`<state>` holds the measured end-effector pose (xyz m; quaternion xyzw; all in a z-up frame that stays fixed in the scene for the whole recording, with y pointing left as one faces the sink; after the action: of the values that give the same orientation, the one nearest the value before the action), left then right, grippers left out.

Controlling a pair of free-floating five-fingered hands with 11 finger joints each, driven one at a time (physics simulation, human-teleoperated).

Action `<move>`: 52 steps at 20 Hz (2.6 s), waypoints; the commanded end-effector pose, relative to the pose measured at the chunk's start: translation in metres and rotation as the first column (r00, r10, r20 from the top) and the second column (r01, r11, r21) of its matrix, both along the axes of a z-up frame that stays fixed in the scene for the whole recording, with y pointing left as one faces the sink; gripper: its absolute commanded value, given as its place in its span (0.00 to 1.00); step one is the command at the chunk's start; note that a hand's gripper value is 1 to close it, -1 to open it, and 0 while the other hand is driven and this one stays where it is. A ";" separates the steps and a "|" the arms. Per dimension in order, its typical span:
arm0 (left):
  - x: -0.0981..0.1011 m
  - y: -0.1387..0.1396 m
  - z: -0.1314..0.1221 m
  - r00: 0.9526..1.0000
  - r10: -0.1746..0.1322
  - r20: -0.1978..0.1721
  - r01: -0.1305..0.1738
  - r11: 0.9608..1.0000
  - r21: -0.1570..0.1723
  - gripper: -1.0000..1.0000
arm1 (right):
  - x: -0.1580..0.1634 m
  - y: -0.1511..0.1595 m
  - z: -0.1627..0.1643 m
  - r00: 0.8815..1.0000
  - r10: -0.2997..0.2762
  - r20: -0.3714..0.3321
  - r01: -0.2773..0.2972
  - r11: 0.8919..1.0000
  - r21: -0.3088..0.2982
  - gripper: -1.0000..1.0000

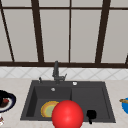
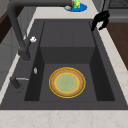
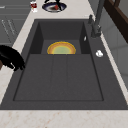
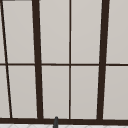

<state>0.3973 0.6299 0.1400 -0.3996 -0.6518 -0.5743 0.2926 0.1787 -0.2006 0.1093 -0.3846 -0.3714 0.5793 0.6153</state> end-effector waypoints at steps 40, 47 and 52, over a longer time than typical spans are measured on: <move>-0.053 0.011 -0.020 0.910 0.031 0.413 -0.021 0.999 -0.027 0.00 | 0.000 0.000 0.000 1.000 0.000 0.000 0.000 1.000 0.000 0.50; -0.047 0.009 -0.043 0.868 0.049 0.495 -0.027 0.998 -0.050 0.00 | 0.000 0.000 0.000 1.000 0.000 0.000 0.000 1.000 0.000 0.50; -0.042 0.016 -0.040 0.903 0.029 0.430 -0.004 0.998 -0.059 1.00 | 0.000 0.000 0.000 1.000 0.000 0.000 0.000 1.000 0.000 0.50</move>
<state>0.3555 0.6415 0.1152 -0.2864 -0.7022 -0.6351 0.1471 0.1787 -0.2006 0.1093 -0.3846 -0.3714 0.5793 0.6153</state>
